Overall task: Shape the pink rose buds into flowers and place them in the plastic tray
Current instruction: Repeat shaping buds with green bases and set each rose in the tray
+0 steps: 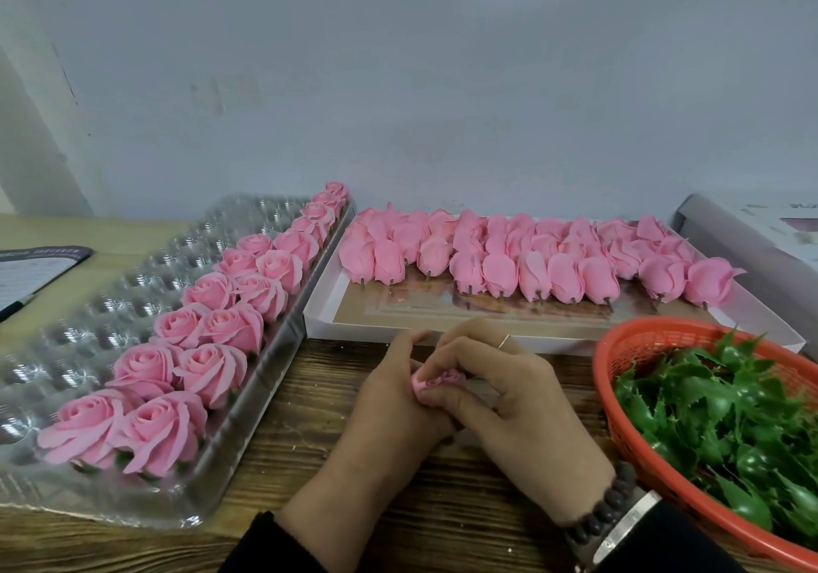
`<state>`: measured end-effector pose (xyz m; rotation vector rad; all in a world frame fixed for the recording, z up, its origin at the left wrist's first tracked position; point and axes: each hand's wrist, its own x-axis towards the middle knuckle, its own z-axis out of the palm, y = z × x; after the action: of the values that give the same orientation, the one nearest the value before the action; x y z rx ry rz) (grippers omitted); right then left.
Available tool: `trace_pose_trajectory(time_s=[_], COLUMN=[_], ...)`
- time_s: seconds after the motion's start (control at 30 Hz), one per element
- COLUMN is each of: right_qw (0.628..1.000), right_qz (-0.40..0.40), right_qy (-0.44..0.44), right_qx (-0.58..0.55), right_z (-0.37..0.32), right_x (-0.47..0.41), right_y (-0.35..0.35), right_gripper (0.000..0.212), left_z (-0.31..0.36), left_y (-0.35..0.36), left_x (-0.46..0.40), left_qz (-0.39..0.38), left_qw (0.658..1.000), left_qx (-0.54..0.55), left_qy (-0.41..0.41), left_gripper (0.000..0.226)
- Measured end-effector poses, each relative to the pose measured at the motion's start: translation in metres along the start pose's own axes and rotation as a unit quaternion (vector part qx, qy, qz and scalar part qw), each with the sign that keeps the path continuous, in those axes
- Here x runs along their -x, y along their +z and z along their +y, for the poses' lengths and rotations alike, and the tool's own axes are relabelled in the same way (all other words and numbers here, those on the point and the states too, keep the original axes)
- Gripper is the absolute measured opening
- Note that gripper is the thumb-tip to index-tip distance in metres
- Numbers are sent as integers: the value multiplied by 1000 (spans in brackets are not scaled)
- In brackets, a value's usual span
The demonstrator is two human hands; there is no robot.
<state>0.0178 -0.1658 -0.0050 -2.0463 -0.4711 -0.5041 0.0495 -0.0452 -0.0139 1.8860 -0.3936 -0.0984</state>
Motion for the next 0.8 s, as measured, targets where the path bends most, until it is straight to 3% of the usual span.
trace_pose_trajectory(time_s=[0.1,0.2,0.33,0.43,0.67,0.8], right_qw=[1000,1000,978,972,986,990], right_qz=[-4,13,135,182,147,121], right_qy=[2,16,62,57,63,72], right_qx=[-2,-14,-143,-140,-46,-32], right_z=[2,0,-4,-6,-7,-3], right_x=[1,3,3,0,0,2], right_y=[1,2,1,1,15,16], right_gripper=[6,19,23,24,28,31], left_z=[5,8,6,4,4,8], left_y=[-2,-2,6,13,23,26], left_x=[2,3,4,4,6,7], left_qz=[-41,-51,-32,-38,-41,-55], left_qw=[999,997,999,999,994,988], left_qx=[10,52,23,-3,-25,115], left_qy=[17,21,25,33,102,88], left_gripper=[23,24,24,14,25,34])
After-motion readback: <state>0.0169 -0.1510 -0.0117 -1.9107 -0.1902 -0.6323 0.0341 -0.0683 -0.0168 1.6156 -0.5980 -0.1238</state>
